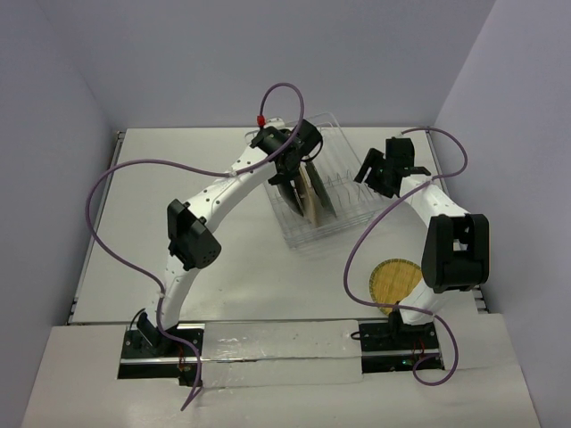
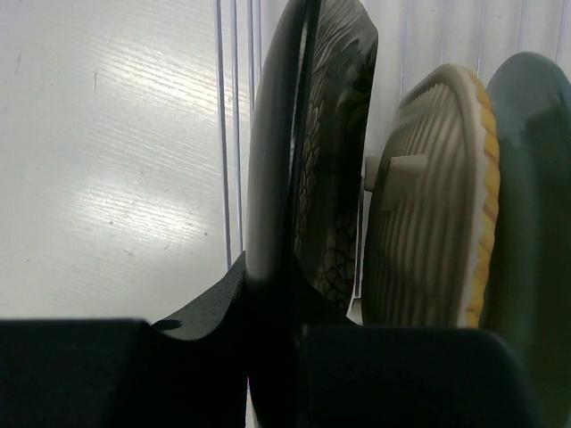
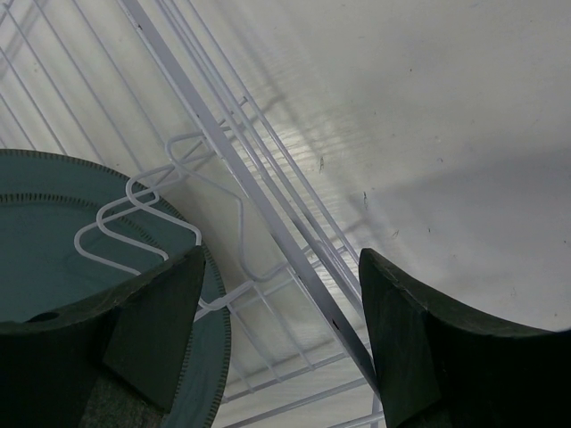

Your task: Load the plates into the dish rack

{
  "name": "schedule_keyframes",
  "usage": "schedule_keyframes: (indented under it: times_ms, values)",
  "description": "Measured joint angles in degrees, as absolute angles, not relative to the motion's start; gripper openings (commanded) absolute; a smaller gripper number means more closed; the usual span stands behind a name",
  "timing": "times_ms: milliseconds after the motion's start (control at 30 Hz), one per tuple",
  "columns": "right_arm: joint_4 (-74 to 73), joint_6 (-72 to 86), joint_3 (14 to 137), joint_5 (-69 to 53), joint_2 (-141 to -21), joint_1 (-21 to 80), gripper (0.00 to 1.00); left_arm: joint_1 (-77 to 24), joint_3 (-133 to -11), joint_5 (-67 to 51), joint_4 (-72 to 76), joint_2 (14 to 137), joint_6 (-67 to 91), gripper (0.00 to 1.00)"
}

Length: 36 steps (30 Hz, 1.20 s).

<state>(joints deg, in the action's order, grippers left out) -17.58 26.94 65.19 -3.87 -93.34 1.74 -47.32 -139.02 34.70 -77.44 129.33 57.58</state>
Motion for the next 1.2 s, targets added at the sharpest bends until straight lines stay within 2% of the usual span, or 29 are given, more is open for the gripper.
schedule_keyframes:
  times_ms: [33, 133, 167, 467, 600, 733, 967, 1067, 1200]
  values:
    - [-17.58, 26.95, 65.19, -3.89, -93.34, 1.75, 0.77, -47.32, -139.02, 34.72, -77.09, 129.39, 56.77, 0.07]
    - [-17.56, 26.96, 65.19, -3.9, -93.34, 1.76, 0.77, -47.31, -139.02, 34.85, -75.95, 129.7, 54.34, 0.32]
    - [-17.56, 26.96, 65.19, -3.9, -93.34, 1.76, 0.77, -47.31, -139.04, 34.84, -75.45, 129.77, 53.63, 0.37]
    - [-17.54, 27.0, 65.19, -4.0, -93.34, 2.12, 0.77, -47.69, -138.31, 32.84, -70.28, 129.84, 48.67, 0.4]
    - [-17.54, 27.0, 65.19, -4.03, -93.34, 2.13, 0.77, -47.67, -138.3, 32.59, -70.32, 129.95, 48.14, 0.44]
    - [-17.54, 27.0, 65.19, -4.05, -93.34, 2.13, 0.78, -47.68, -138.3, 32.5, -70.1, 129.94, 47.72, 0.5]
    - [-17.6, 26.92, 65.19, -3.34, -93.08, 2.11, 0.84, -47.65, -133.91, 33.99, -68.14, 125.26, 46.72, 0.76]
    - [-17.82, 26.89, 65.19, -2.38, -91.98, 2.01, 0.87, -47.48, -131.22, 35.38, -66.65, 120.35, 45.77, 0.81]
    - [-18.06, 26.75, 65.19, -1.62, -89.13, 1.6, 0.89, -46.94, -128.43, 37.04, -64.48, 113.45, 44.72, 0.82]
